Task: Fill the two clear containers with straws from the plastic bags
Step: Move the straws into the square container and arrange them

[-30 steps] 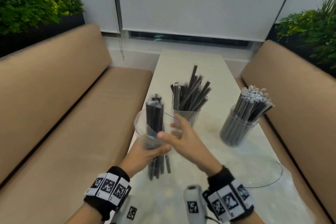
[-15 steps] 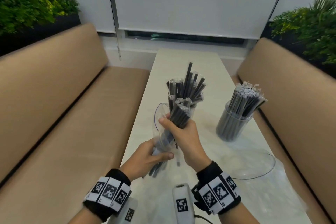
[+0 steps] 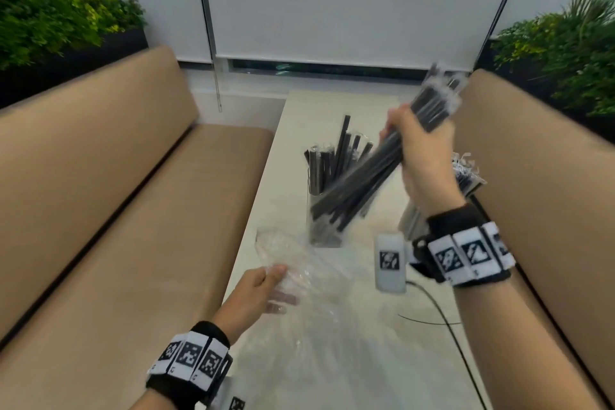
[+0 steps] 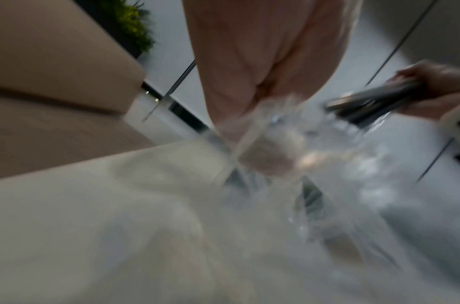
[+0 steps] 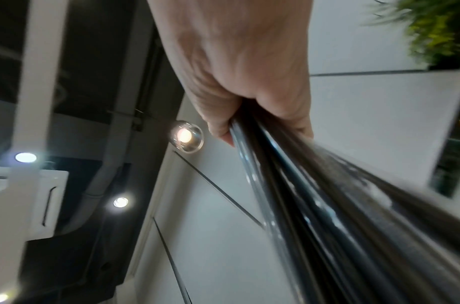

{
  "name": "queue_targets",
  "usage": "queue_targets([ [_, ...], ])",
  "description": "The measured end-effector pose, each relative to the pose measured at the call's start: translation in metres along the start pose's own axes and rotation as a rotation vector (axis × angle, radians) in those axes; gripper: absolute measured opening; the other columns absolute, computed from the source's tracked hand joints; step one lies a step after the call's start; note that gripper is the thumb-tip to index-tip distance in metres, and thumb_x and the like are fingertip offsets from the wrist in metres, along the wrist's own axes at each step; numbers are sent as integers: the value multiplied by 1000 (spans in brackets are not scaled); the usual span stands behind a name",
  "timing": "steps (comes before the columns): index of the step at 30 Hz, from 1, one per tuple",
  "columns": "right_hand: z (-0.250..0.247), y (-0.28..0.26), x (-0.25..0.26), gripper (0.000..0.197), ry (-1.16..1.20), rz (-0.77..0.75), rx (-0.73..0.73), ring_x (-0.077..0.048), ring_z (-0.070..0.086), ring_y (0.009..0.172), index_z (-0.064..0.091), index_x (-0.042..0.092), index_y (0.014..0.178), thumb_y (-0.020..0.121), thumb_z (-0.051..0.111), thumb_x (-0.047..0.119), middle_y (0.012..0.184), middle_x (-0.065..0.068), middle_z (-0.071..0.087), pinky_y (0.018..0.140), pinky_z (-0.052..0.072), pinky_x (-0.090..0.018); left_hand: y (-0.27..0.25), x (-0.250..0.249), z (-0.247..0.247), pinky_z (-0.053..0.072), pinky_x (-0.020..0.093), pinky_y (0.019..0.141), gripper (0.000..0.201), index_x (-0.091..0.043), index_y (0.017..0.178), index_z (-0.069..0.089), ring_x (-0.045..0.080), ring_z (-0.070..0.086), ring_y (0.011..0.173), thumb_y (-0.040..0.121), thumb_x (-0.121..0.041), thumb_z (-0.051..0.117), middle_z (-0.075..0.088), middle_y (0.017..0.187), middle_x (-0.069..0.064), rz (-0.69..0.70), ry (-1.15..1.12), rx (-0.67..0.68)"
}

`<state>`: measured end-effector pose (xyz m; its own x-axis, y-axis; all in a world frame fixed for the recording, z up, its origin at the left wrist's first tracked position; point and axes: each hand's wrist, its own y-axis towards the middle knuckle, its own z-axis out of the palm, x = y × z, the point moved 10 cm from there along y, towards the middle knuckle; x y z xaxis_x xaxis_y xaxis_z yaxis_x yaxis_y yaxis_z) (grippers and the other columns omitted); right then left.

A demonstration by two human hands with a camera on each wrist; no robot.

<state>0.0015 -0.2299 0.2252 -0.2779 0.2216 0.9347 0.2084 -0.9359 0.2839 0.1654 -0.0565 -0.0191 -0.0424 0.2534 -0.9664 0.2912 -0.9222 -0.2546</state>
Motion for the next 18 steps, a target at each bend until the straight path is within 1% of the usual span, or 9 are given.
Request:
queue_targets([
  [3, 3, 29, 53, 19, 97, -210, -100, -9, 59, 64, 52, 17, 84, 89, 63, 2, 76, 3, 58, 70, 55, -26, -7, 38, 4, 57, 29, 64, 61, -4, 89, 65, 23, 73, 75, 85, -62, 50, 78, 87, 7, -210, 83, -9],
  [5, 15, 41, 69, 16, 58, -329, -129, -9, 61, 69, 53, 17, 90, 90, 64, 6, 83, 2, 60, 72, 55, -23, -11, 55, -4, 54, 31, 63, 67, -11, 75, 54, 22, 66, 70, 70, -78, 53, 69, 78, 3, -271, 156, -65],
  [7, 37, 48, 61, 15, -123, -387, -102, -9, 62, 77, 53, 12, 102, 92, 63, 10, 91, 4, 61, 73, 54, -17, -17, 60, -18, 57, 36, 68, 63, -8, 76, 53, 25, 66, 74, 76, -71, 55, 65, 80, 4, -286, 101, -169],
  [9, 56, 50, 27, 21, -267, -348, -33, -5, 58, 74, 53, 7, 111, 92, 63, 8, 90, 6, 60, 66, 50, -9, -29, 61, -39, 59, 38, 72, 51, -7, 94, 61, 29, 70, 87, 87, -57, 54, 70, 96, 11, -289, 24, -267],
  [10, 61, 50, 3, 24, -319, -302, -2, -3, 56, 70, 53, 4, 114, 92, 62, 7, 86, 7, 59, 62, 48, -6, -37, 59, -50, 59, 37, 69, 45, -8, 100, 61, 30, 70, 91, 90, -52, 53, 70, 99, 14, -278, 1, -298],
  [12, 61, 48, -46, 25, -398, -214, 33, -7, 53, 66, 53, 0, 113, 92, 63, 9, 80, 8, 56, 60, 49, -12, -50, 60, -75, 55, 33, 61, 38, -8, 104, 62, 30, 68, 86, 93, -43, 53, 69, 100, 16, -259, -46, -360],
  [14, 54, 46, -80, 26, -433, -141, 29, -14, 55, 68, 53, -1, 108, 91, 64, 15, 77, 6, 56, 67, 52, -31, -62, 66, -99, 52, 29, 54, 31, -6, 102, 63, 28, 62, 75, 96, -34, 53, 68, 93, 16, -270, -92, -418],
  [15, 51, 48, -90, 27, -448, -105, 27, -17, 57, 71, 53, -1, 106, 90, 65, 18, 77, 6, 57, 71, 51, -36, -69, 72, -111, 52, 29, 54, 30, -5, 101, 63, 28, 61, 73, 96, -33, 52, 68, 91, 16, -284, -103, -455],
  [18, 50, 59, -104, 23, -492, -7, 64, -20, 60, 81, 56, 8, 99, 86, 69, 22, 80, 7, 59, 75, 51, -34, -86, 94, -145, 52, 36, 67, 38, -3, 103, 64, 34, 63, 87, 96, -37, 50, 68, 100, 19, -327, -92, -550],
])
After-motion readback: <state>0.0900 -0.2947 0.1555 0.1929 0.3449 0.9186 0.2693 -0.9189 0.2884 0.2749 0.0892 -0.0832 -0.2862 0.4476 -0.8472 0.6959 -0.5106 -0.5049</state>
